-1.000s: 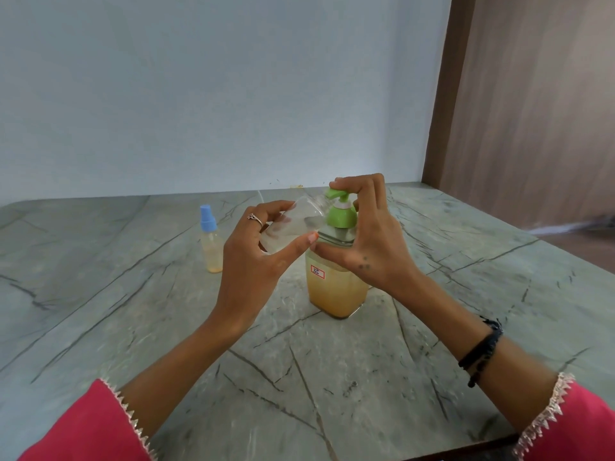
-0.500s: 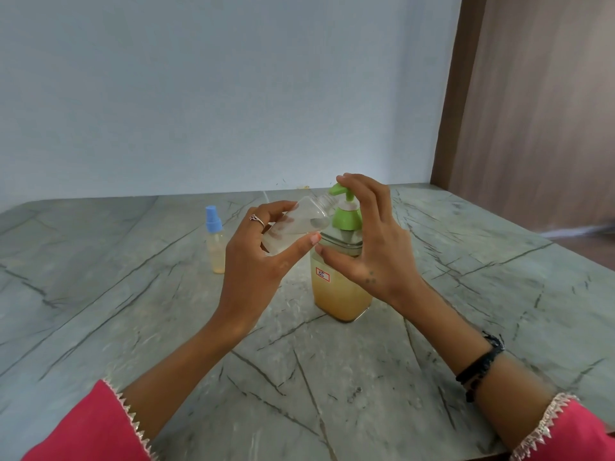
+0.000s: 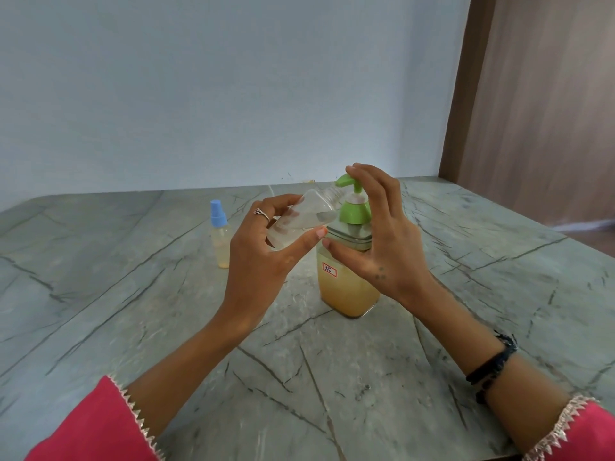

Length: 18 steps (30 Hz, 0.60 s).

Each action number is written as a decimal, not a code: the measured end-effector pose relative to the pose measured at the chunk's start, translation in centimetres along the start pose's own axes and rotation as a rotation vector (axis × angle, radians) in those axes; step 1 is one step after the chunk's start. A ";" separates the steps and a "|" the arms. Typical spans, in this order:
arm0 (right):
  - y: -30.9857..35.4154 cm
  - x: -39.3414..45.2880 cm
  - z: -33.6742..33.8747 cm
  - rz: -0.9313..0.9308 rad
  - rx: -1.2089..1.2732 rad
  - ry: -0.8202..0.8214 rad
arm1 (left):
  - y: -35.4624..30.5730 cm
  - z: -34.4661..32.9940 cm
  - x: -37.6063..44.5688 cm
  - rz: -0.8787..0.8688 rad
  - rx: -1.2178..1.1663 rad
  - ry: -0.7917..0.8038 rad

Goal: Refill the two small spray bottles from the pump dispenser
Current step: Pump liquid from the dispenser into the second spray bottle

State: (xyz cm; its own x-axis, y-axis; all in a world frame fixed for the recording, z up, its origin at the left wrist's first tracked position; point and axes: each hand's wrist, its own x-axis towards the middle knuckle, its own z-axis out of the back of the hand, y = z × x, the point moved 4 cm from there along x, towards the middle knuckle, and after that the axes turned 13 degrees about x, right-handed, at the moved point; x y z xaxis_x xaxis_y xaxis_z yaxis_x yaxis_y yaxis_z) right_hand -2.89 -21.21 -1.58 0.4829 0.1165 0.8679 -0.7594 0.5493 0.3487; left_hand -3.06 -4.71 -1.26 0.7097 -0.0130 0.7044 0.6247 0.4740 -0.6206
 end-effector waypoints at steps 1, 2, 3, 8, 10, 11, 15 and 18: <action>0.0 0.0 0.0 0.001 0.002 -0.003 | 0.0 0.0 0.0 0.000 0.002 0.001; 0.0 0.0 0.0 0.001 0.004 -0.006 | 0.1 0.0 0.0 -0.003 0.006 0.002; 0.0 -0.1 0.0 0.001 0.004 -0.010 | 0.1 0.0 0.0 -0.004 0.009 0.003; 0.0 -0.1 0.0 -0.002 0.005 -0.014 | 0.1 0.0 0.0 -0.008 0.006 0.005; 0.0 -0.1 0.0 -0.003 0.008 -0.015 | 0.2 -0.1 0.0 -0.010 0.007 0.004; 0.0 -0.1 0.0 -0.005 0.010 -0.016 | 0.2 -0.1 0.0 -0.011 0.014 0.003; 0.1 -0.1 0.0 -0.006 0.013 -0.017 | 0.3 -0.1 0.0 -0.014 0.020 0.003; 0.1 -0.1 0.1 -0.004 0.015 -0.016 | 0.4 -0.1 0.0 -0.016 0.022 0.003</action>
State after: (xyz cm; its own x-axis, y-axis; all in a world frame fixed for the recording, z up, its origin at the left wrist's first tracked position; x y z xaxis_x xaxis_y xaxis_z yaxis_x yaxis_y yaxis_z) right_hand -3.08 -21.18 -1.61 0.4788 0.1012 0.8721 -0.7643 0.5369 0.3573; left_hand -2.78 -4.60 -1.51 0.7005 -0.0232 0.7132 0.6287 0.4929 -0.6015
